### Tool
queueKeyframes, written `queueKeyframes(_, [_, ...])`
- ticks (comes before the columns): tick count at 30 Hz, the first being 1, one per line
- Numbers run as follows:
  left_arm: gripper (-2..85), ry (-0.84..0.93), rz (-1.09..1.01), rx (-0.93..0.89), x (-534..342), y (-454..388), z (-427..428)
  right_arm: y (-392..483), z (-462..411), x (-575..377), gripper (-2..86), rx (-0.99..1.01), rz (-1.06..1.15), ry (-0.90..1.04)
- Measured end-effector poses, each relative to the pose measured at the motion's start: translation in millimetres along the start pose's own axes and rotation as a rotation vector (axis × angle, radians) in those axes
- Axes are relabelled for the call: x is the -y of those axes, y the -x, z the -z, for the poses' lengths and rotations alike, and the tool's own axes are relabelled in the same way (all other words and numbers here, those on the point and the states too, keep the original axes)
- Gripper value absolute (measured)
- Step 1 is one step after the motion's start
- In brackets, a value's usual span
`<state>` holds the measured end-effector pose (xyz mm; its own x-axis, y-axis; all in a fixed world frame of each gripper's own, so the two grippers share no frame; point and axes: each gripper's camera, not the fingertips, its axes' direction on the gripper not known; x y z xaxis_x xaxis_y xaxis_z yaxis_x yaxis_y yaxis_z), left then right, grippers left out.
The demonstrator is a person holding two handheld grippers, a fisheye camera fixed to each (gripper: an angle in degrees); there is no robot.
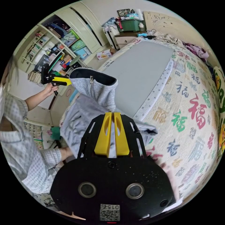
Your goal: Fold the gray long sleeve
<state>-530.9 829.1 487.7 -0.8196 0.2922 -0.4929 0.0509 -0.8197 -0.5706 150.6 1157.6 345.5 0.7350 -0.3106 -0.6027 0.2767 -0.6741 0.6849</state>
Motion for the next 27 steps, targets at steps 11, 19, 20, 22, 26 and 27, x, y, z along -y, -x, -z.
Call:
queueKeyframes(11, [-0.3, 0.367, 0.506, -0.293, -288, -87, -149, 108, -96, -220, 2.3, 0.151, -0.204, 0.493])
queueKeyframes(19, [0.3, 0.328, 0.661, -0.357, -353, -18, -143, 58, -20, -207, 5.0, 0.223, -0.312, 0.339])
queueKeyframes(20, [0.8, 0.238, 0.69, -0.339, -355, 0, -131, 40, -4, -201, 7.2, 0.177, -0.357, 0.28])
queueKeyframes(22, [3.2, 0.105, 0.756, -0.259, -357, 27, -115, 9, 13, -192, 11.1, 0.13, -0.462, 0.18])
queueKeyframes(26, [11.0, -0.043, 0.865, -0.209, -361, 80, -128, -43, 13, -181, 14.2, 0.132, -0.632, 0.044])
queueKeyframes(27, [11.1, -0.038, 0.866, -0.212, -361, 84, -134, -48, 9, -180, 14.1, 0.143, -0.646, 0.045])
